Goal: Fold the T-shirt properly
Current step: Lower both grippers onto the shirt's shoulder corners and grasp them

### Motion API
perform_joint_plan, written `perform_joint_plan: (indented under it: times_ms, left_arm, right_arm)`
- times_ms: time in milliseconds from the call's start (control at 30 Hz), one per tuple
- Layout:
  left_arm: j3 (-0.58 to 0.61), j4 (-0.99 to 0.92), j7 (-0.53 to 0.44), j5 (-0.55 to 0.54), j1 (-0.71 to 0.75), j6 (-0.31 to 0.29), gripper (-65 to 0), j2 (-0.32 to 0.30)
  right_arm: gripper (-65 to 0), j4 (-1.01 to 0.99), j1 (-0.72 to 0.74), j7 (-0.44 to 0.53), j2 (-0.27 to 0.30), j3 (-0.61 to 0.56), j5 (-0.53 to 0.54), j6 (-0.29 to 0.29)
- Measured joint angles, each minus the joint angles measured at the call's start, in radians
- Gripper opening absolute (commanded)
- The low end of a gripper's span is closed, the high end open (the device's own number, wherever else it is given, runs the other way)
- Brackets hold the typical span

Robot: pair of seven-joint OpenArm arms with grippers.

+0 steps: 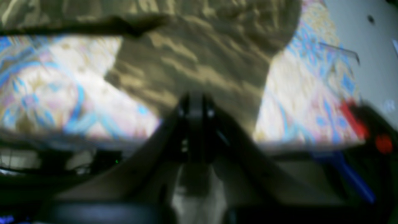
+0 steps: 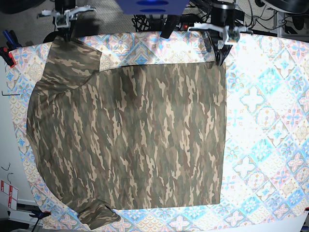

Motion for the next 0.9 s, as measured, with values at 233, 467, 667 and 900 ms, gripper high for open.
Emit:
perform_joint_plan:
  times_ms: [233,467,667,900]
  left_arm:
    - [-0.061,0.066,0.374,-0.170,-0.094,0.001,-65.0,-0.080]
    - [-0.183,0.066,0.504,-0.399,-0.121,0.005,-64.9,-0.212]
    - [-0.256,0.066,0.693,-0.488,-0.195,0.014,-64.9,-0.274]
    - [-0.253,0.065,0.759,-0.491,-0.220,0.008,-65.0,-0.266]
  right_arm:
    - [-65.0,0.110,0.122,-0.315,0.009,0.010,0.013,-0.002]
    - [-65.0,0.137,0.198,-0.472,0.012,0.058,0.014,-0.006]
    - [-55.5,0.136,0.274,-0.586,0.007,0.058,0.015,-0.002]
    - [-34.4,0.134,0.282,-0.605,-0.021,0.197,0.053,0.166]
